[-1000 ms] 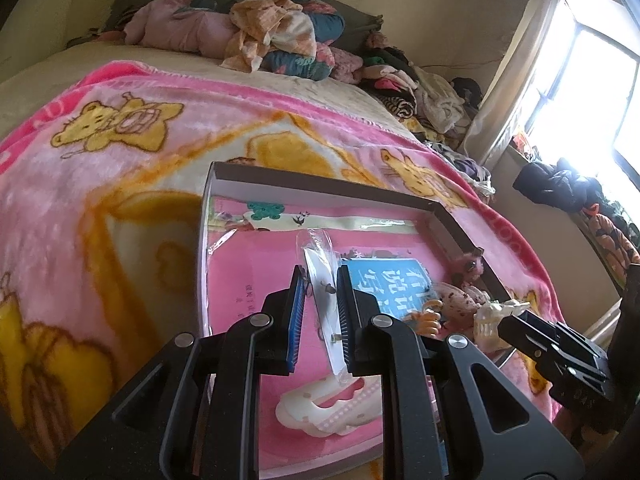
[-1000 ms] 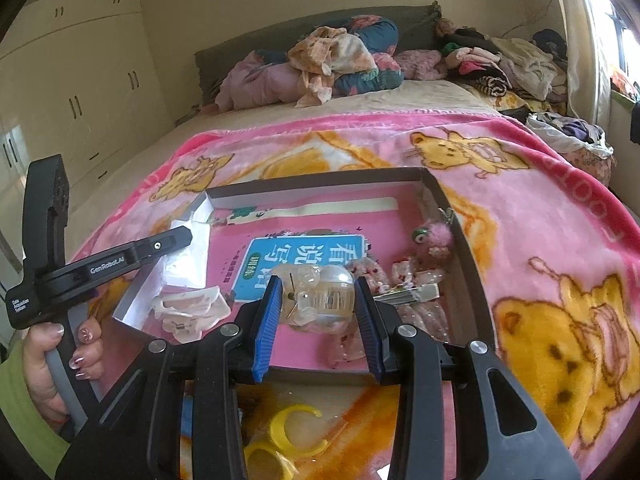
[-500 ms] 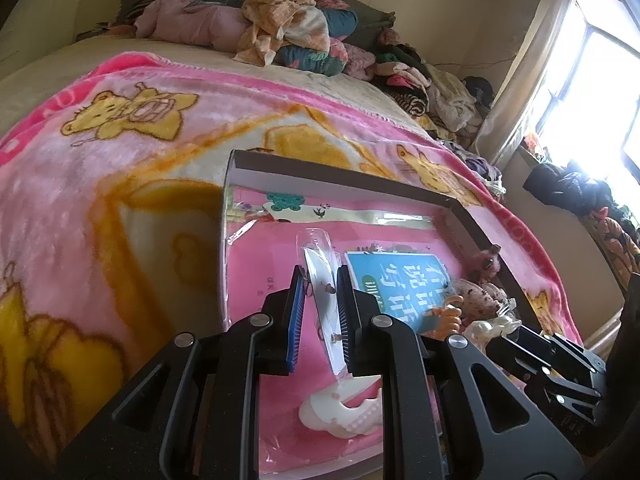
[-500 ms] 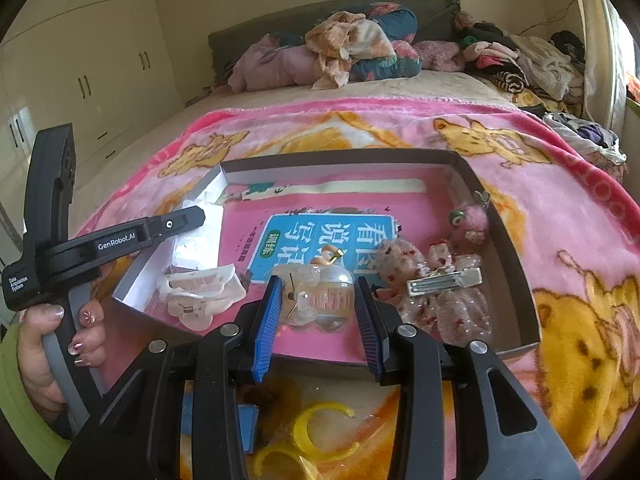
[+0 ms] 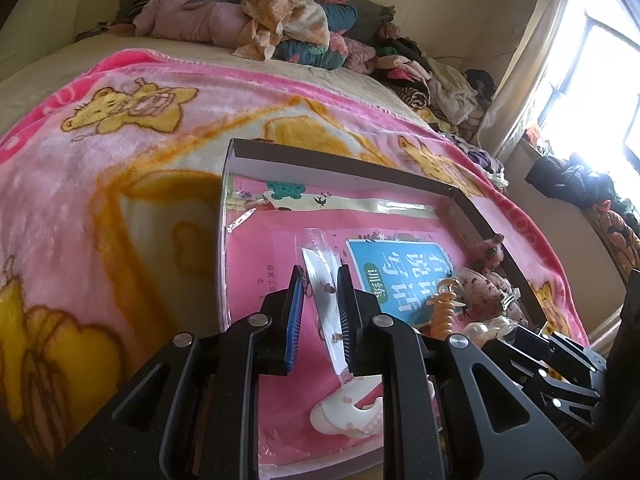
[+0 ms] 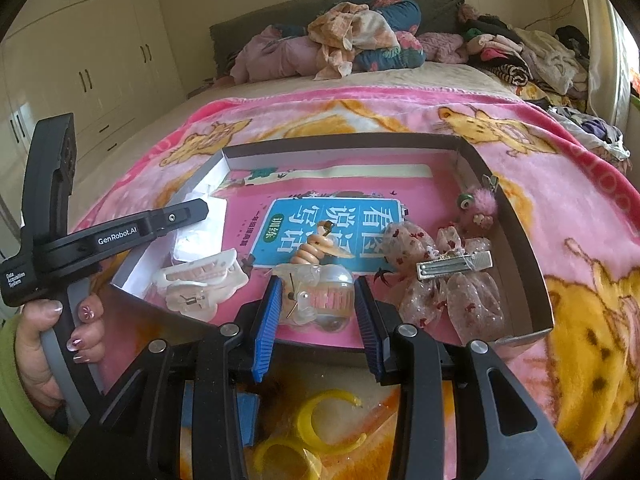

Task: Organize jewelry
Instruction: 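Carry the clear bag into the box while the right tool carries the bottle there, then open the left tool over the box while the right tool releases the bottle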

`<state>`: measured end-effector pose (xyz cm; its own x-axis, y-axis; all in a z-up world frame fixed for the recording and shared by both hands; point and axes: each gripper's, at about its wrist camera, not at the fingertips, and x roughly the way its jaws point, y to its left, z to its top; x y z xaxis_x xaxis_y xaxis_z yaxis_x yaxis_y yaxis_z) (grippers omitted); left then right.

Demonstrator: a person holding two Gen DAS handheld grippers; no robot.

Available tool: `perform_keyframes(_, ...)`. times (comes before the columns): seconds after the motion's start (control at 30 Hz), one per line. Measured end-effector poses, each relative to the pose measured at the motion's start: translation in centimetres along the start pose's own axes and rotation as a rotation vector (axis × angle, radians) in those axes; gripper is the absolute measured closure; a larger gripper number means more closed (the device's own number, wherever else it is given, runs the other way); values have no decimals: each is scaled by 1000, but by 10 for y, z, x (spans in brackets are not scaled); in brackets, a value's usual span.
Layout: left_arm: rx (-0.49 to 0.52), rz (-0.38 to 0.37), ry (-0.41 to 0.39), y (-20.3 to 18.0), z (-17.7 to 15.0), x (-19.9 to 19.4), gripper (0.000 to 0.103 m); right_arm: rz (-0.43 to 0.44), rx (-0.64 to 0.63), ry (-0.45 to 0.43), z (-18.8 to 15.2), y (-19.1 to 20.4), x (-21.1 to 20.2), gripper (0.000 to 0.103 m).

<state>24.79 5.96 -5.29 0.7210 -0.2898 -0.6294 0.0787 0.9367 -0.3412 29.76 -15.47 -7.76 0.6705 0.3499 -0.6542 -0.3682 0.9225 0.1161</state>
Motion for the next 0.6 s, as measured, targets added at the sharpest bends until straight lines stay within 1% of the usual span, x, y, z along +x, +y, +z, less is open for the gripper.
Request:
perform_keyframes(0.17, 6, -4, 3, -2, -2, -1, 93, 3, 10, -6, -2, -3, -4, 66)
perform_keyframes(0.23, 12, -3, 5, -4, -3, -1, 93, 2, 12, -8, -2, -3, -7, 61)
perform_keyframes(0.5, 21, -2, 8, -7, -4, -4, 93, 0, 27, -22, -5, -6, -20, 52)
perform_keyframes(0.57, 19, -1, 9, -7, -4, -5, 93, -4, 24, -26, -7, -6, -23, 51)
perform_keyframes(0.6, 19, 0, 10, -7, -4, -4, 90, -7, 22, -30, -8, -6, -25, 49)
